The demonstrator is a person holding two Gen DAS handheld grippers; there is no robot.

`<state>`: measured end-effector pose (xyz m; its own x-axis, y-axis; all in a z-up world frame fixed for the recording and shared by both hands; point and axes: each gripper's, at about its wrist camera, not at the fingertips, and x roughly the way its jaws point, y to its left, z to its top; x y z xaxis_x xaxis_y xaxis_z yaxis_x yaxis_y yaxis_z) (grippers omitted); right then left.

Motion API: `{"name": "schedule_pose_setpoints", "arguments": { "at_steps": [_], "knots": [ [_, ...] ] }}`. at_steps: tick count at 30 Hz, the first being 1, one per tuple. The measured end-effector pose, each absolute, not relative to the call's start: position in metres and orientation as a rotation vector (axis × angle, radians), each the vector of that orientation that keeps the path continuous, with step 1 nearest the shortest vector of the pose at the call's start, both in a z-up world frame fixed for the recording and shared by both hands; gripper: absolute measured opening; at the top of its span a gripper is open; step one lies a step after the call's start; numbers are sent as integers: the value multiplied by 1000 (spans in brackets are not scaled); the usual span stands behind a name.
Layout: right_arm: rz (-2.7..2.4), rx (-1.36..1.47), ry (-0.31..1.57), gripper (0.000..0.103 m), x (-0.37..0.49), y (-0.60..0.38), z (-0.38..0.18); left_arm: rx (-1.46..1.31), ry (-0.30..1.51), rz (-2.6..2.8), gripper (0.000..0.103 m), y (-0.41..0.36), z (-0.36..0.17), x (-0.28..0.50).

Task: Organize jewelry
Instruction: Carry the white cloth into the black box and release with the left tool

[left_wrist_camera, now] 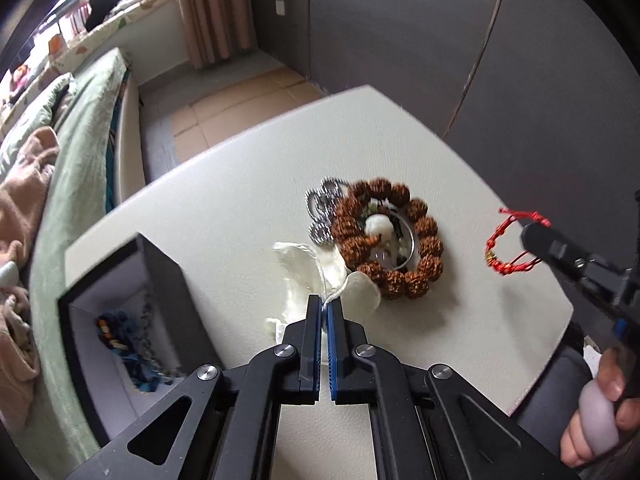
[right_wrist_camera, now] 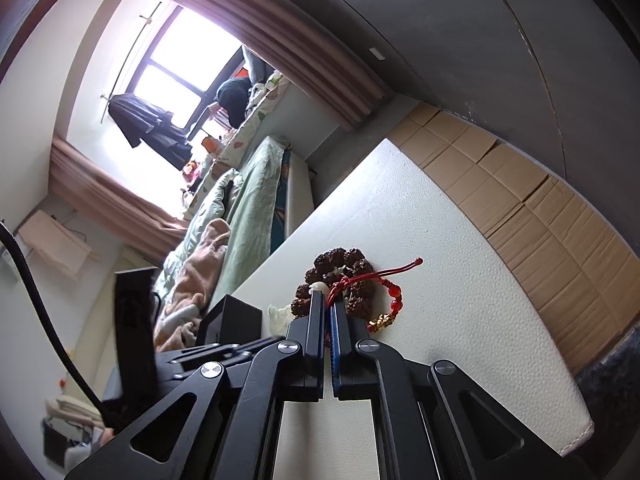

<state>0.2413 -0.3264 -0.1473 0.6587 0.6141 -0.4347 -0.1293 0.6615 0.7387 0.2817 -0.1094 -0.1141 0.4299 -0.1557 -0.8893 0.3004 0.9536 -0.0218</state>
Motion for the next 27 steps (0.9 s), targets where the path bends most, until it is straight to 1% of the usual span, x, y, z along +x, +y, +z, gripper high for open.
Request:
{"name": "schedule_pose_setpoints", "arguments": {
  "at_steps": [6,14,23,27],
  "knots": [
    [480,711,722,4,238,-315,-138,112,1007,-293,2,-89,-77,269],
    [550,718,694,4,230,-296,-113,34,929,-283,2,-48,-45,263],
    [599,665,689,4,224,-260,-85,-33,864,-229,2,0,-34,255],
    [614,632,717,4,227,-242,-75,-84,880,-228,2,15,-42,256]
  ]
}}
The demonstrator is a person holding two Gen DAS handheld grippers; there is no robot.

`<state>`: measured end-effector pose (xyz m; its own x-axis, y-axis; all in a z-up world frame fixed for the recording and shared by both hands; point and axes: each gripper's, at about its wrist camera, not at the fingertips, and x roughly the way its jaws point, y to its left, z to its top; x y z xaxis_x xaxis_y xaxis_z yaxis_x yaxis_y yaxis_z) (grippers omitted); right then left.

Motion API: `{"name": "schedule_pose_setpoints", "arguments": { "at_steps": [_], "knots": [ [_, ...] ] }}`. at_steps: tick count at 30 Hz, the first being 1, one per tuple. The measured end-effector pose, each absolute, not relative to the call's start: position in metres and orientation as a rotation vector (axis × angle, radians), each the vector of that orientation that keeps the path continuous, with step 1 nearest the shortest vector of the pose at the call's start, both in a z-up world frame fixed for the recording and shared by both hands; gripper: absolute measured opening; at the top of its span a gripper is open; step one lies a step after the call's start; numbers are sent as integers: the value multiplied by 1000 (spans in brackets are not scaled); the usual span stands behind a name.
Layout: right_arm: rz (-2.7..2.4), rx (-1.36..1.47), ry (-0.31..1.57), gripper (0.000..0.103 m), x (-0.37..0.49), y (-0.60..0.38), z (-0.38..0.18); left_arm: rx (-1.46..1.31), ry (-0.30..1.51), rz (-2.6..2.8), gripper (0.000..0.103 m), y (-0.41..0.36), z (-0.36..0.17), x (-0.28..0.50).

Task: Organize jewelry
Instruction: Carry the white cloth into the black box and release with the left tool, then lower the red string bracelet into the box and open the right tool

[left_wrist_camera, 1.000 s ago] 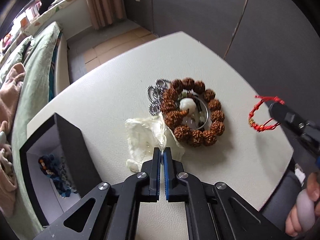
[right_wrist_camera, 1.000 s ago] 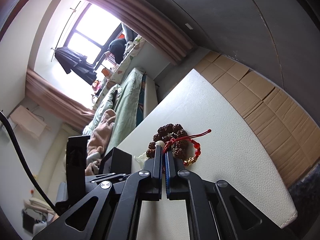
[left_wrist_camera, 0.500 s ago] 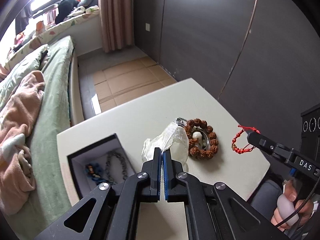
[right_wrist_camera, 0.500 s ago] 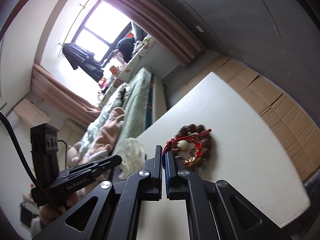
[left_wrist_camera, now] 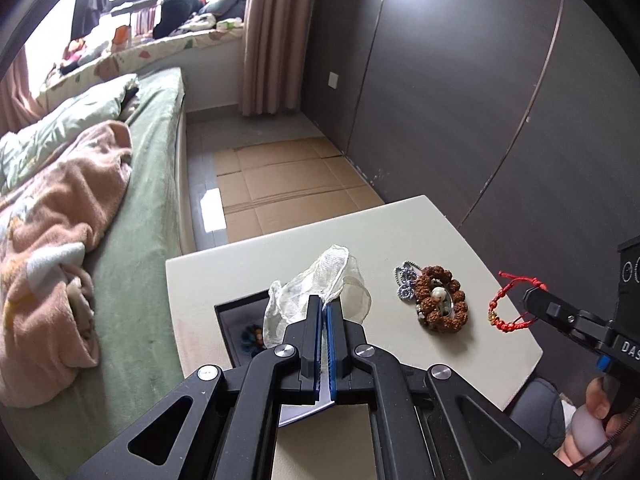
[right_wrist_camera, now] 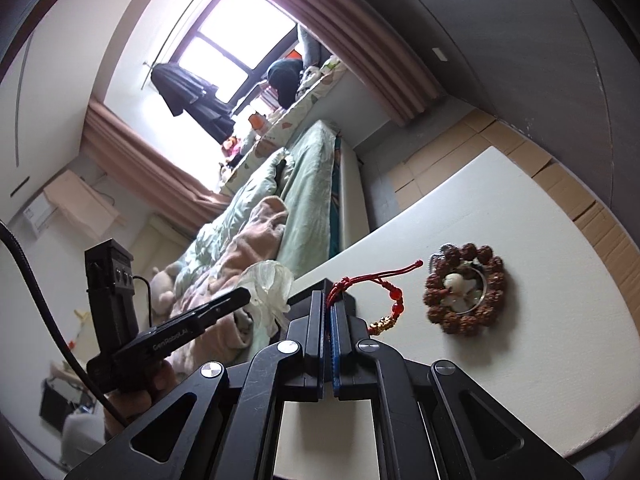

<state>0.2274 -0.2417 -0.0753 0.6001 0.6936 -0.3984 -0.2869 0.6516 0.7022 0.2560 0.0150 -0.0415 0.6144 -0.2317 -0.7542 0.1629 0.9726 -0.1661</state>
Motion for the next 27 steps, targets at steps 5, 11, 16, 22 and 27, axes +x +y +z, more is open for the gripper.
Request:
{"name": "schedule_pose_setpoints", "arguments": {
  "at_steps": [5,11,16,22,27],
  "knots": [
    [626,562,720,4,228,-217,-56,-147,929,-225,21,35,-52,259],
    [643,496,735,4,235,-182,-39,-231,835,-192,77,62,-38,244],
    [669,450,757,4,243,-155,-32,-288,809,-158,80,84,-39,239],
    [690,404,805,4,255,-124,-31,-352,786,-79,80,108,-45,237],
    [718,422,896,62,272,-112,-49,-407,762,-17,80,122,-49,235]
  ]
}}
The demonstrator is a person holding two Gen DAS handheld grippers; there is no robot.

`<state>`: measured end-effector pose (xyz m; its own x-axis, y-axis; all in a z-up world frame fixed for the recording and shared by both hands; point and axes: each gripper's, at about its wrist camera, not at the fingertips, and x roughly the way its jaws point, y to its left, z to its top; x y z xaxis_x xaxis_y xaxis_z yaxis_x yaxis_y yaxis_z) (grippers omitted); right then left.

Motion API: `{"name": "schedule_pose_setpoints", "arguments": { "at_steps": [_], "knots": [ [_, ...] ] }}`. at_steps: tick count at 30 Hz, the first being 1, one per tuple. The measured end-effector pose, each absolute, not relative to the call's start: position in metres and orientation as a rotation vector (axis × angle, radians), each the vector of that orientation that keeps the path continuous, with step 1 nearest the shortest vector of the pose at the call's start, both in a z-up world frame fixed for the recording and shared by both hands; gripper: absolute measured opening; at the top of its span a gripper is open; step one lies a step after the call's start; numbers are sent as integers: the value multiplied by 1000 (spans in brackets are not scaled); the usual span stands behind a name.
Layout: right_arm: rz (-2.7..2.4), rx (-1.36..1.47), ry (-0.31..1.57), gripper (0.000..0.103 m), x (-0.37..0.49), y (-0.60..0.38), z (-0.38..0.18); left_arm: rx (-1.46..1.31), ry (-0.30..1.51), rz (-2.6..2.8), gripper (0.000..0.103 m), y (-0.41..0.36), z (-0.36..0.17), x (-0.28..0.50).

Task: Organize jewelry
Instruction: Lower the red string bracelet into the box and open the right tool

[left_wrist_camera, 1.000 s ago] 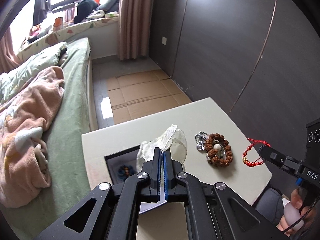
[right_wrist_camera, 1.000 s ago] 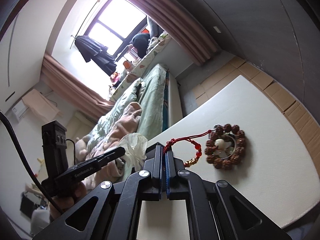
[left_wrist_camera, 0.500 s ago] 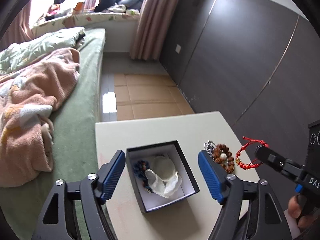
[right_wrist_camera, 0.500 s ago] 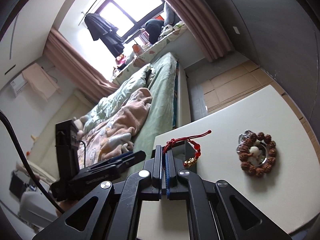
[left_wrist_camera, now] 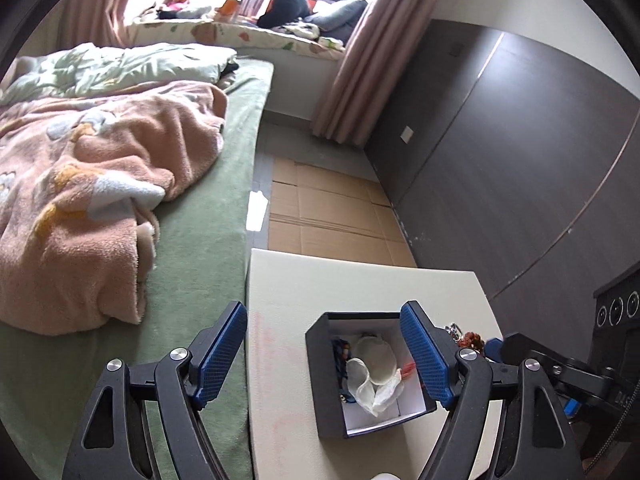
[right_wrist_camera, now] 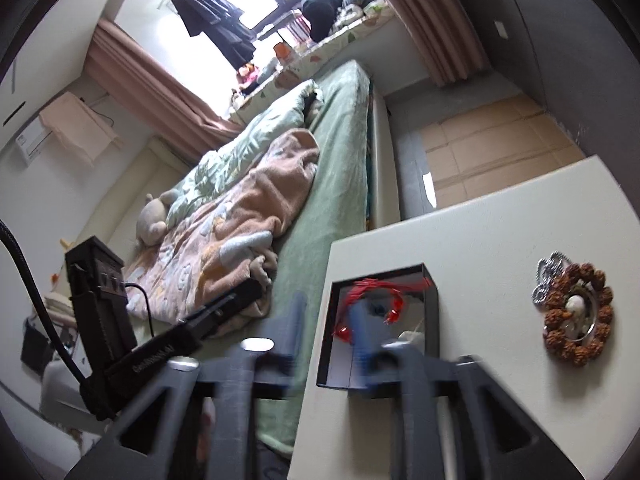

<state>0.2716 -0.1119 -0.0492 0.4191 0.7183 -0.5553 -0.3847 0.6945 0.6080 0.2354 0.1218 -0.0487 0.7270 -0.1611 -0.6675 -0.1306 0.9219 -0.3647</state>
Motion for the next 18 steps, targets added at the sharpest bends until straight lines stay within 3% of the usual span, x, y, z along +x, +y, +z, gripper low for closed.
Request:
{"name": "schedule_pose_setpoints", "arguments": {
  "at_steps": [2,18],
  "knots": [
    [712,441,908,82,274,-116,-56,-407,765,-12,80,121,-50,236],
    [562,565,861,85,257,-211,-59,-286,837,-149,80,54,-43,247]
  ]
}}
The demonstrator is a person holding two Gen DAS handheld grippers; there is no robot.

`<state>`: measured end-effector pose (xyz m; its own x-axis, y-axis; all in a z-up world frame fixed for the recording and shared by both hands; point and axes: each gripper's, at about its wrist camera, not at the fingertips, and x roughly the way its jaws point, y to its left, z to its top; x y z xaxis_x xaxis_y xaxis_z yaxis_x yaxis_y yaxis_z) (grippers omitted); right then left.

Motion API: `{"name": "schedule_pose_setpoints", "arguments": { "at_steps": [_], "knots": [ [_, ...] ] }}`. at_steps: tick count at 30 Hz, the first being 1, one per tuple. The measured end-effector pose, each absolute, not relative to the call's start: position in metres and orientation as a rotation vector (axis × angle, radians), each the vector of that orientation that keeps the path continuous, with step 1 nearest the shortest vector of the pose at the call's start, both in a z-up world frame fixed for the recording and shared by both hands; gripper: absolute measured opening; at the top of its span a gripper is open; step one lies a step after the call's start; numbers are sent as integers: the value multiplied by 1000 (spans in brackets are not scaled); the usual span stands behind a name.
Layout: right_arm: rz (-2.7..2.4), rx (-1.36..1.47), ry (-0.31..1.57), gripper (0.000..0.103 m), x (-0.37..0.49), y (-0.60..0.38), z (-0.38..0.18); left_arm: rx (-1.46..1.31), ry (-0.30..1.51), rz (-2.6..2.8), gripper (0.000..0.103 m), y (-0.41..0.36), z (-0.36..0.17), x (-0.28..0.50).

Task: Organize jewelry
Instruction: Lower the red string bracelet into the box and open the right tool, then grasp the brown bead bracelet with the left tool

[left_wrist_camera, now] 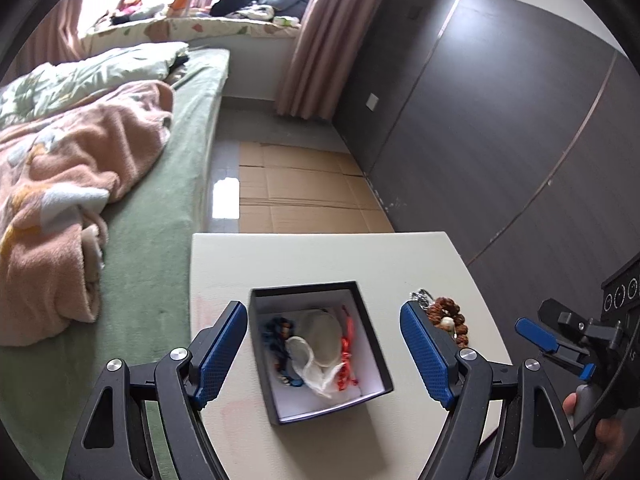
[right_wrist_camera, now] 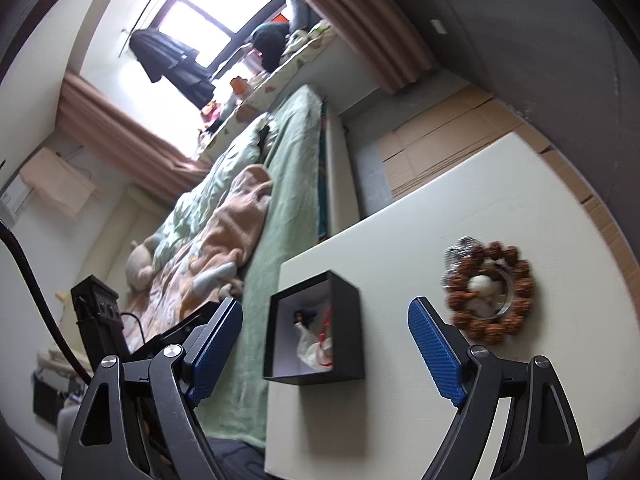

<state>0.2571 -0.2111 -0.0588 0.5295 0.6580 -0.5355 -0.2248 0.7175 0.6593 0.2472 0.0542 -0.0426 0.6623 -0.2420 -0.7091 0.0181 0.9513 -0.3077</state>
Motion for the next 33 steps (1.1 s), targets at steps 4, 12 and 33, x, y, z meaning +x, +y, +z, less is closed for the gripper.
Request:
{"name": "schedule_pose_setpoints", "arguments": {
  "at_steps": [4,12,33],
  "knots": [
    [499,613,836,85,253,-244,-59,-224,860,-197,80,26,-38,252],
    [435,650,826,85,249,-272,-81,-114,927,-262,80,-27,-44,261],
    [444,761,836,85,256,-329,-141,-68,1099,-246,69,-119,-101,301]
  ]
}}
